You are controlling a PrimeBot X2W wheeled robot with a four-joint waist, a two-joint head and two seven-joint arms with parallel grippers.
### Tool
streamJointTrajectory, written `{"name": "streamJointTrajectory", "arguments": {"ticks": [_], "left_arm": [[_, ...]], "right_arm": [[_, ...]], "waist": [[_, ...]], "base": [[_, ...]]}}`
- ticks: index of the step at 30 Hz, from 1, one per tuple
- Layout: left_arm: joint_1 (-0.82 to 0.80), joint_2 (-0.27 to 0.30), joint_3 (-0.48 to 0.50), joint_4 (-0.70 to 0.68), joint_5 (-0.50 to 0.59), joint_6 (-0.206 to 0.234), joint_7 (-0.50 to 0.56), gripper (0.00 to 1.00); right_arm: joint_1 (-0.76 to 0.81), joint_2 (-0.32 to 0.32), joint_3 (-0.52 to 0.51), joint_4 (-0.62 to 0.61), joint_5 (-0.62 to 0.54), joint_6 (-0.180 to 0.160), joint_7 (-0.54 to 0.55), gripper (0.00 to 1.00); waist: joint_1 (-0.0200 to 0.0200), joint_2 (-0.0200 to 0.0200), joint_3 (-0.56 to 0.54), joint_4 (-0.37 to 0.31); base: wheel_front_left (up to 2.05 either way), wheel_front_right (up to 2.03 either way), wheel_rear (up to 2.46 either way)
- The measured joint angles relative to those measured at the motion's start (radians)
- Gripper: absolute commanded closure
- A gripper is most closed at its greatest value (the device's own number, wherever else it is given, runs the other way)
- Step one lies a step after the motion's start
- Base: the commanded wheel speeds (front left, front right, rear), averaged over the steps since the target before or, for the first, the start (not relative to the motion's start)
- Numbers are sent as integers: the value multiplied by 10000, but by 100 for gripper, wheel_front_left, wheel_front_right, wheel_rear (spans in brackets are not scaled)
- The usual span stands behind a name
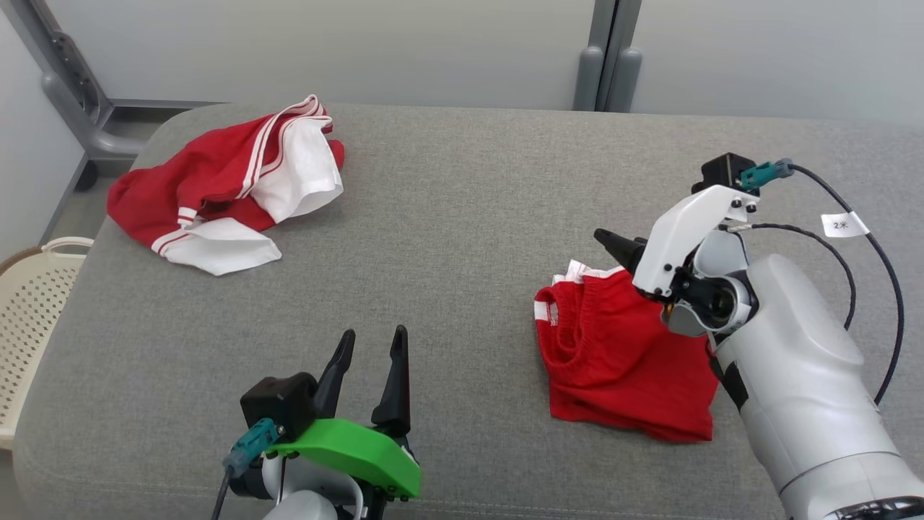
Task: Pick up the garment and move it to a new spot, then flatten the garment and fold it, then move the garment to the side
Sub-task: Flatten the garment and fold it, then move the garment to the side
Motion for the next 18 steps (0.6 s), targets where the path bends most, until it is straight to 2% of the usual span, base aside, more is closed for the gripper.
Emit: {"name": "streamJointTrajectory", "arguments": {"ticks": [4, 11, 18], "left_arm": [[63, 56, -25, -169, 23, 82, -12, 0], [80, 307, 6, -458, 96, 196, 63, 0], [43, 420, -29, -604, 167, 253, 199, 0]], "right_arm": [[368, -510, -232, -807, -180, 0, 27, 0], [1887, -1419, -180, -1992, -73, -2, 299, 0], [2693, -1446, -453, -2357, 211, 0, 155, 0]], "waist": [[0, 0, -70, -270], [0, 0, 146, -609], [0, 0, 575, -769]], "base": [[0, 0, 0], [0, 0, 0], [0, 0, 0]]}}
